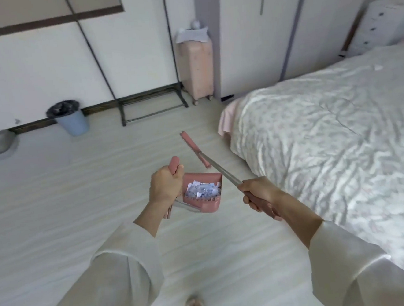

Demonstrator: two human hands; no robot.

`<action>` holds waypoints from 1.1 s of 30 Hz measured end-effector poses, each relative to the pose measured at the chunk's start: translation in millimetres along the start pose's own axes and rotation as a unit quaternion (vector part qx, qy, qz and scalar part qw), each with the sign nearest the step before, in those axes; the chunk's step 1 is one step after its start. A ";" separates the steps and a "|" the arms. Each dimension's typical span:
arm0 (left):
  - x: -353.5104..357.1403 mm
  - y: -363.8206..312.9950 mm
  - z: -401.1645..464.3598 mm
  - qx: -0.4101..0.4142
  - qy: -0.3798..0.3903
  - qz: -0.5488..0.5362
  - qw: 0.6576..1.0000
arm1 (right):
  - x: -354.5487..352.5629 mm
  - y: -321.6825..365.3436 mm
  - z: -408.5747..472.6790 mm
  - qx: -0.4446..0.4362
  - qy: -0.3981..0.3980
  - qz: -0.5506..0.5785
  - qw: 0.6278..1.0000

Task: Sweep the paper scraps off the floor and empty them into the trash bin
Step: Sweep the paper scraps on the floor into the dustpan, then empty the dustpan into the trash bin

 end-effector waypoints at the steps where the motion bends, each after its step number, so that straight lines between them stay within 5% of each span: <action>1: -13.1 4.8 17.7 -0.009 -0.017 -0.011 1.000 | 8.4 19.4 17.8 -0.004 0.007 -0.012 1.000; 13: -203.7 79.6 268.3 -0.058 -0.111 -0.050 0.991 | 165.2 261.3 240.0 -0.018 0.088 -0.128 0.988; 25: -352.4 154.0 510.4 -0.110 -0.198 -0.003 0.974 | 295.9 477.1 447.0 -0.095 0.161 -0.150 0.971; 33: -457.0 179.2 689.6 -0.157 -0.241 0.040 0.957 | 377.0 637.4 606.0 -0.071 0.205 -0.168 0.962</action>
Point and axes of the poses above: each hand's wrist, its own z-axis towards the middle knuckle, its own x-axis out of the palm, y = z × x, the point moved 1 cm from there along z, towards the middle knuckle, and after that the axes turned 7 degrees about y, right-handed, at the moved point
